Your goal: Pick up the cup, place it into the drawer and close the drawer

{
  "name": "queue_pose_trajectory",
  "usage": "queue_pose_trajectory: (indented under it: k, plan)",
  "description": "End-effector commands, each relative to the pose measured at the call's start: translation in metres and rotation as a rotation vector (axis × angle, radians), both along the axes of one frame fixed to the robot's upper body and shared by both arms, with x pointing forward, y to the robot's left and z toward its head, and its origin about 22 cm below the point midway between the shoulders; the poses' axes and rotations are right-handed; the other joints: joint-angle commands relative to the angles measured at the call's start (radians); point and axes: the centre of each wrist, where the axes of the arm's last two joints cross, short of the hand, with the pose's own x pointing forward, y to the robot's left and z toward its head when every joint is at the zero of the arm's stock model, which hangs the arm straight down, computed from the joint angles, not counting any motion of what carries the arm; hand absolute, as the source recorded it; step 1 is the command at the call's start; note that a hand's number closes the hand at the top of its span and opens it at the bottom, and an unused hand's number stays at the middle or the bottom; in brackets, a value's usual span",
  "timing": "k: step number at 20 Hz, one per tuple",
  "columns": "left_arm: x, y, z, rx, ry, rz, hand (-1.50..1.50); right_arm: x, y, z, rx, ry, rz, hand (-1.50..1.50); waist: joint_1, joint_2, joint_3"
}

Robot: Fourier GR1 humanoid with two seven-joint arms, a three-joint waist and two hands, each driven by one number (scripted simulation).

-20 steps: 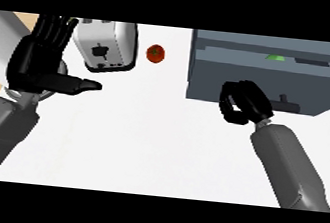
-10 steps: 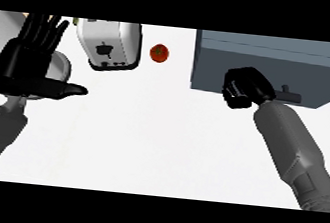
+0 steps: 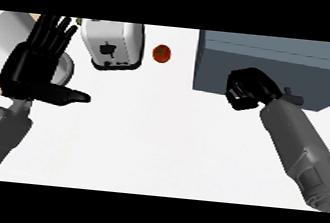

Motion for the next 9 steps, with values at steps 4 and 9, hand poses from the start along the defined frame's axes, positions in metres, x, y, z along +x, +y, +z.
queue_pose_trajectory:
  k: [4, 9]
  plan:
    - [-0.006, -0.003, -0.01, -0.02, 0.018, -0.023, -1.5, 0.016, -0.048, 0.041, 0.047, -0.041, -0.205, 1.5, 0.035, 0.044, 0.014]
    - [-0.004, -0.003, -0.013, -0.009, 0.009, -0.034, -1.5, 0.018, -0.049, 0.048, 0.067, -0.052, -0.192, 1.5, 0.031, 0.049, 0.013]
